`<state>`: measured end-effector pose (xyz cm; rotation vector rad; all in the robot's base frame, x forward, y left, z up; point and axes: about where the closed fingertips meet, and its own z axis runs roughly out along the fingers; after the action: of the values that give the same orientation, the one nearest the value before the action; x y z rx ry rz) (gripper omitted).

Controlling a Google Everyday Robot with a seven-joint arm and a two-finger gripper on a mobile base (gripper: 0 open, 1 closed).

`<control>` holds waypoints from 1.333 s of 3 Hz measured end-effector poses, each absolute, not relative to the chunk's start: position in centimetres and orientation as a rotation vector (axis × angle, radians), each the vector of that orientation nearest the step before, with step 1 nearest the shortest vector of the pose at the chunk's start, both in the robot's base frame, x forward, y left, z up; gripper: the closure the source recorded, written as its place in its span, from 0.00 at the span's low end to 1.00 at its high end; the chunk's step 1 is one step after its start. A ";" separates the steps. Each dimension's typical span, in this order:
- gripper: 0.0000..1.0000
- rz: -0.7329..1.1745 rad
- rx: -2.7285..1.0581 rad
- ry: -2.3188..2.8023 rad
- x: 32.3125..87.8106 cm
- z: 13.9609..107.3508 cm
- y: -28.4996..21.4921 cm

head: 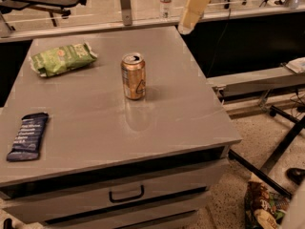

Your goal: Pick green jalapeno chip bag

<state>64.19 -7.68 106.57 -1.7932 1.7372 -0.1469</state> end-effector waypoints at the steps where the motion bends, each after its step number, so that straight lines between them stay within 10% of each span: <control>1: 0.00 -0.038 -1.785 1.675 66.5 106.2 -2.5; 4: 0.00 0.251 -1.738 1.647 69.6 101.4 13.4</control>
Offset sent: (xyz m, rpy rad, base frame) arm 0.0566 0.1680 -0.0184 0.3299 0.1059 0.1488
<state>69.58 13.35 101.43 -1.7379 1.6467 0.2509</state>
